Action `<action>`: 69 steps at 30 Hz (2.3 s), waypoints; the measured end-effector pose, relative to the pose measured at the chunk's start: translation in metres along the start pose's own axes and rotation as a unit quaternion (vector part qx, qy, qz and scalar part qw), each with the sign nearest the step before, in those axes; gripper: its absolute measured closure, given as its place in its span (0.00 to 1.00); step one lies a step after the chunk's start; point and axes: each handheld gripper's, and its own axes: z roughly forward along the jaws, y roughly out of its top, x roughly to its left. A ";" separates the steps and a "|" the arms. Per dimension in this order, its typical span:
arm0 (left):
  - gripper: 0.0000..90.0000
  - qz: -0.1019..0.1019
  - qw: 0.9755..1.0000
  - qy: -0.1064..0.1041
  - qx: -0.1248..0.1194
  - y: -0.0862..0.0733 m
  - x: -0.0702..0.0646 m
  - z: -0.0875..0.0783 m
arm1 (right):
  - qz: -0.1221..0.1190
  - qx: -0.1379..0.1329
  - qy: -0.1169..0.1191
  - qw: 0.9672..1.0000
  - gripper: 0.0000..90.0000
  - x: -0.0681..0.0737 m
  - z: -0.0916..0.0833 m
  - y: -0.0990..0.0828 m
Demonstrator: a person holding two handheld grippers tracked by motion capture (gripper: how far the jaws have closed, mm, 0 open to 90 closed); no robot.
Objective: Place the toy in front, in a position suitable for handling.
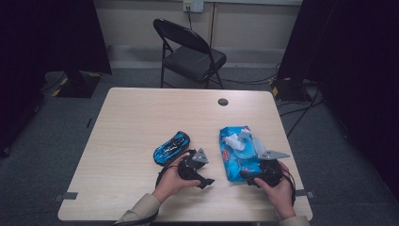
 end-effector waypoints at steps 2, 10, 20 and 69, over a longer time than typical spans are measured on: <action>0.24 -0.004 1.000 0.000 -0.002 -0.005 0.002 -0.003 | 0.010 0.001 0.001 1.000 0.04 -0.001 0.003 0.002; 0.24 -0.002 1.000 -0.001 -0.001 -0.019 0.003 -0.013 | 0.017 0.001 -0.008 1.000 0.05 -0.002 0.014 0.013; 0.24 -0.008 1.000 0.002 0.000 -0.035 0.008 -0.032 | 0.024 -0.001 -0.020 1.000 0.06 -0.008 0.027 0.026; 0.22 -0.060 0.996 0.060 -0.011 -0.090 0.024 -0.106 | 0.005 -0.024 -0.014 1.000 0.27 -0.018 -0.002 0.068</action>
